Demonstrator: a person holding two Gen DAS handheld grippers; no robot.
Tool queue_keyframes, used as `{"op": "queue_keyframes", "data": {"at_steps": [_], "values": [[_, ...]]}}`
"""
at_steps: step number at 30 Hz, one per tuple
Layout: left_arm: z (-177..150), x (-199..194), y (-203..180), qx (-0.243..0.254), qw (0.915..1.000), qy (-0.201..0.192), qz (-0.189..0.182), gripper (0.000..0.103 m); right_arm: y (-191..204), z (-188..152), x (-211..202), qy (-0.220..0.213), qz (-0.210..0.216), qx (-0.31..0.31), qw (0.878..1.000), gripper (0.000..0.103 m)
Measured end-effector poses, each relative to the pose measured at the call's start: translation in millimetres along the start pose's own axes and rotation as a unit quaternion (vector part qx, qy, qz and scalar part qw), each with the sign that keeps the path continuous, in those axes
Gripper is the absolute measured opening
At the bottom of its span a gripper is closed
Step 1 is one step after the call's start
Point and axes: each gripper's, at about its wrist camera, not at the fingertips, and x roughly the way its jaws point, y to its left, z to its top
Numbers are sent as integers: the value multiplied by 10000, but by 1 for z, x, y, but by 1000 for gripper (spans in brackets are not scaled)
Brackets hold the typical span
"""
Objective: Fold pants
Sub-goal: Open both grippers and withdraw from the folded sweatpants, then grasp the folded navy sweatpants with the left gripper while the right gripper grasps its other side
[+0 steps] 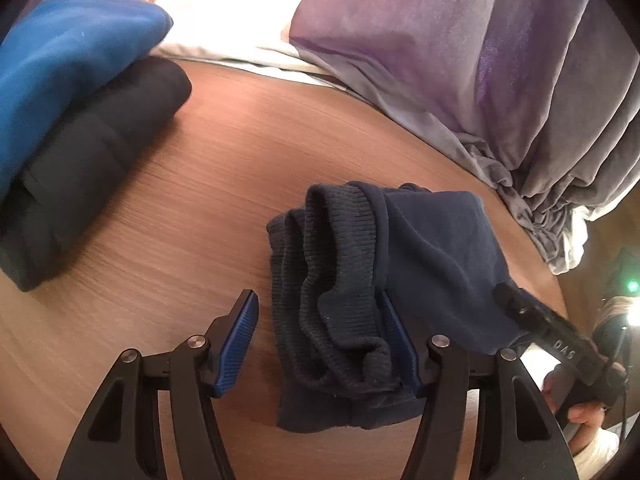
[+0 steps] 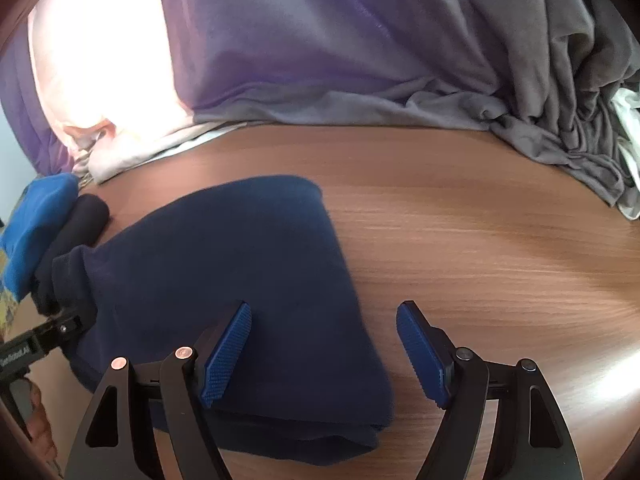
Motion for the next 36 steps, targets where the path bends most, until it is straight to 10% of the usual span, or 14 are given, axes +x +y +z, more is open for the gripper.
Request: {"op": "queue_keyframes", "data": {"at_steps": [14,22,36], "values": [[0,7,0,-81,9989,73,-448,40,-2,-5,16,259,384,108,9989,71],[4,6,-2,80,9990,97,-440,37,-2,-1,8,222,500,137,9984,34],[16,-7,-10,859,9935,72,-744,28,25,-5,-38,-352,-379,120,9986,22]]}}
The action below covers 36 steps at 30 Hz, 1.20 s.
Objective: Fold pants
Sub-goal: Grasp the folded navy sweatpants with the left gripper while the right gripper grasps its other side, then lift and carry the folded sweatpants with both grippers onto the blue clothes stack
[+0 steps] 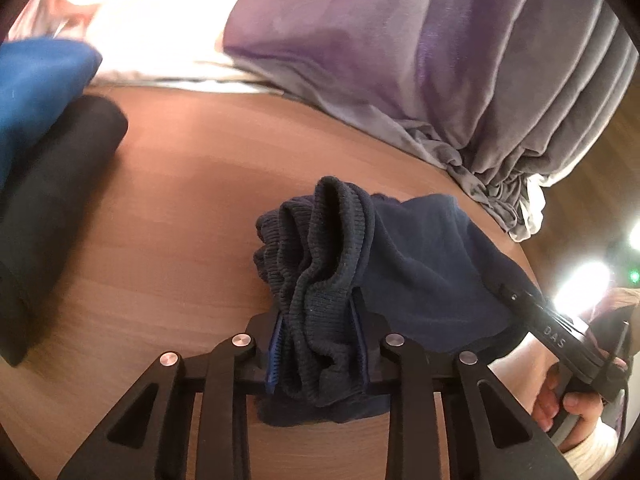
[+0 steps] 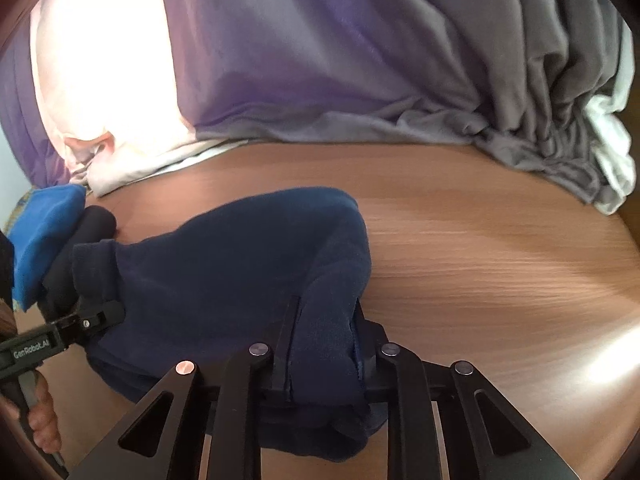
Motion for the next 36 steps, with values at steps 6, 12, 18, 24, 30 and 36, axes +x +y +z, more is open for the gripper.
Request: {"op": "queue_keyframes", "data": {"at_steps": [6,12,18,24,30,36], "values": [[-2,-16,-18,187,9996,-205,42,27,0,-4,-24,-221,-127,-101,9996,21],[-13,-41,-39,334,9982,-439,225,27,-9,-11,-47,-377,-19,-192,9991,21],[-26,-64,-56,263,9969,-685,276,27,-11,-18,-75,-612,60,-376,9974,21],[-32,-95,-74,288,9947,-929,337,27,-14,-22,-106,-863,201,-501,9948,21],[-28,-132,-84,417,9901,-1261,444,27,-7,-21,-132,-1126,342,-593,9913,21],[-22,-167,-76,529,9846,-1592,489,27,13,-10,-157,-1470,455,-747,9853,21]]}}
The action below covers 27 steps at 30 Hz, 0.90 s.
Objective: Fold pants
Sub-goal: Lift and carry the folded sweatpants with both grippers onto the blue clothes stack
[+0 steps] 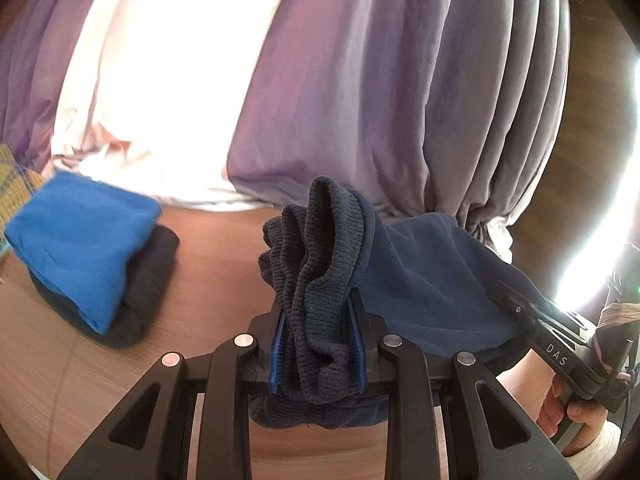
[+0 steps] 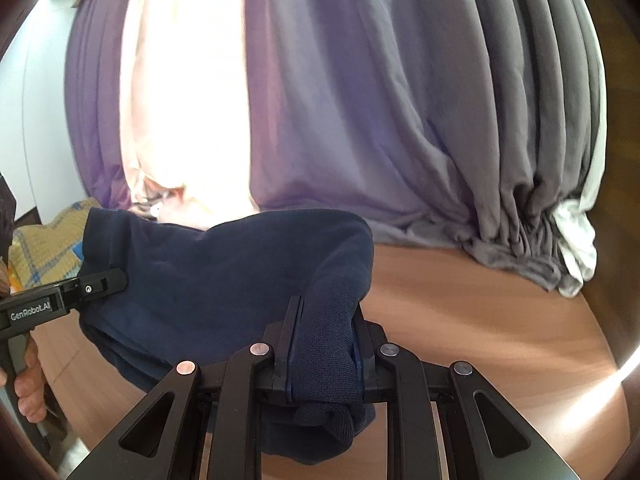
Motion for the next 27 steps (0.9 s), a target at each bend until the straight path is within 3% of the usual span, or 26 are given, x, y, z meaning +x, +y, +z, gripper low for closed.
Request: {"op": "queue_keyframes", "data": {"at_steps": [12,27], "values": [[41,-41,85,89,9995,-293,-44,27,83,35,5,-404,67,-47,9991,21],[108,-57,226,569,9981,-233,-47,27,224,71,66,-545,50,109,9984,21]]}}
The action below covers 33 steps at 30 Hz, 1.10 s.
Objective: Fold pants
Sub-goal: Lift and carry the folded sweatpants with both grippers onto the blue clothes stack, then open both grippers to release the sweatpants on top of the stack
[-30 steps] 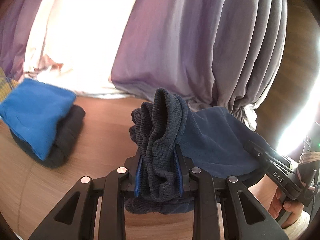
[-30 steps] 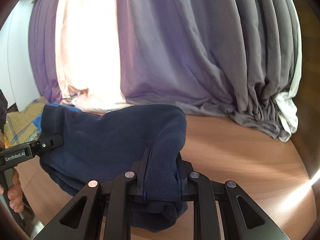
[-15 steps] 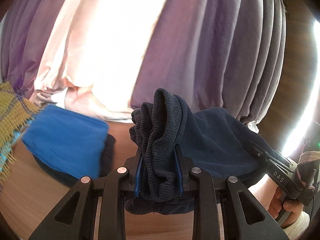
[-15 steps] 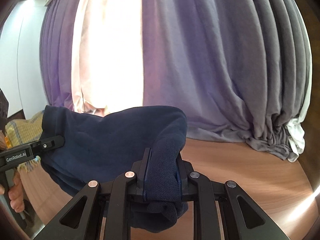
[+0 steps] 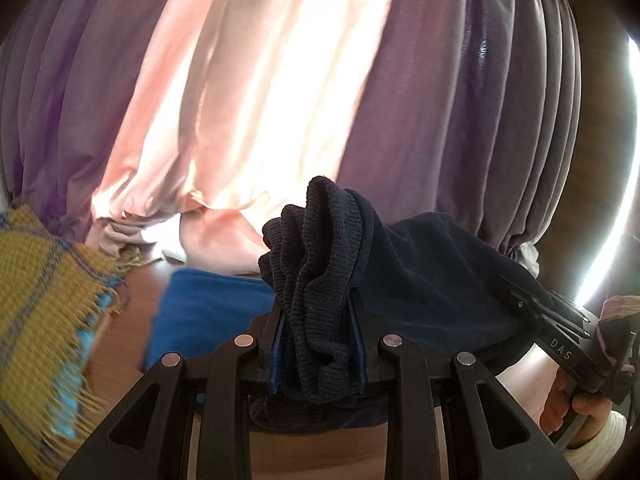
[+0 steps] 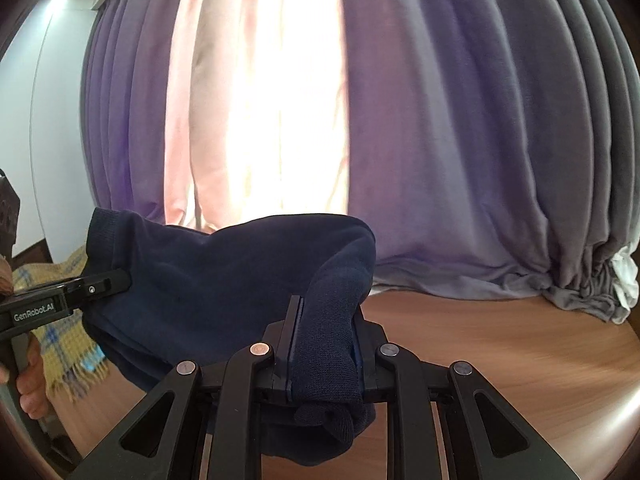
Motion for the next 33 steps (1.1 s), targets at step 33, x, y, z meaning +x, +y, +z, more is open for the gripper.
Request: {"op": "queue_keyframes", "data": {"at_steps": [33], "values": [[7,88,144,30,9946,1026,142,28,100,-35,125,918,-204,485,9944,28]]}}
